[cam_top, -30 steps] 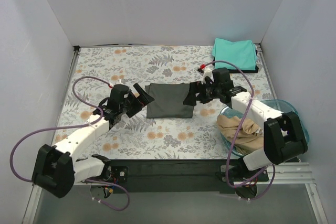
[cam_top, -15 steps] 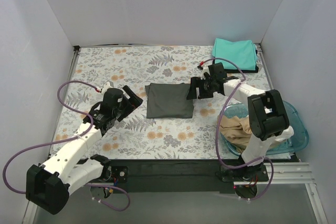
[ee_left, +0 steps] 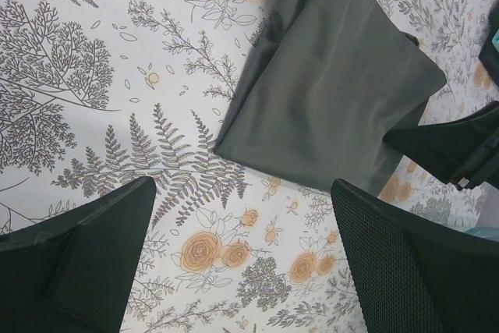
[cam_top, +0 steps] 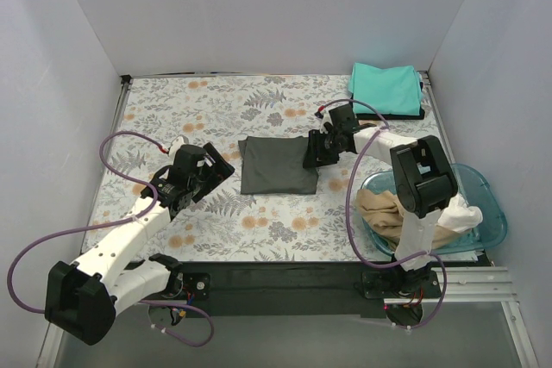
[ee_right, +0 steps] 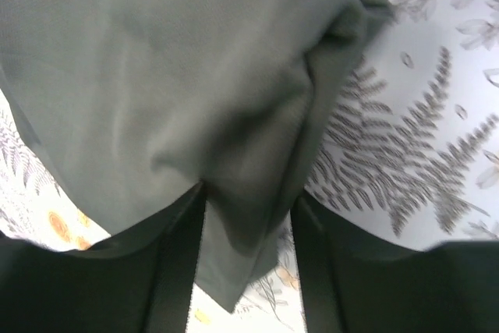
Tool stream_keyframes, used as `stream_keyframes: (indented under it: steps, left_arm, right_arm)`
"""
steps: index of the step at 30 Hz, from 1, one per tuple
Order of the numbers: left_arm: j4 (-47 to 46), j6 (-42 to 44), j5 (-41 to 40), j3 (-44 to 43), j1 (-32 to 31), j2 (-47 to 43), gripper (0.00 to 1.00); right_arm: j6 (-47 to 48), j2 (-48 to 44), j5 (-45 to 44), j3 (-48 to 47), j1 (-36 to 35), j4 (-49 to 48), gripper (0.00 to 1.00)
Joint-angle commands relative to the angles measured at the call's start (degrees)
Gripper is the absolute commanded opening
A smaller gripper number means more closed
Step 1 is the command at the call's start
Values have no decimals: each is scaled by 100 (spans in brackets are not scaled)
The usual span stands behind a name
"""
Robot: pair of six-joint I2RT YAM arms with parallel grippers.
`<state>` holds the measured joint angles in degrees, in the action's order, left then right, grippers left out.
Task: Fold and stack the t-shirts
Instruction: Neatly place the folded tshirt to the corner
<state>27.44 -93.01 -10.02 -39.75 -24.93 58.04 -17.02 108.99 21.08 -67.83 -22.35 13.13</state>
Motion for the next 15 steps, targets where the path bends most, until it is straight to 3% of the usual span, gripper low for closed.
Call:
stream_keyframes:
  steps: [1, 10, 14, 15]
  left_arm:
    - [16, 11, -132, 90, -21, -21, 95]
    - [-46, -15, -167, 169, -12, -4, 95]
    - [-19, 2, -158, 143, -12, 93, 95]
    - [7, -6, -167, 125, -21, 102, 95]
  right_arm:
    - [-100, 298, -261, -151, -234, 6, 52]
    - [145, 746, -1332, -414, -806, 304, 29]
    - [356, 992, -1835, -661, -982, 524, 13]
    - [409, 1010, -2053, -757, -1008, 559, 5]
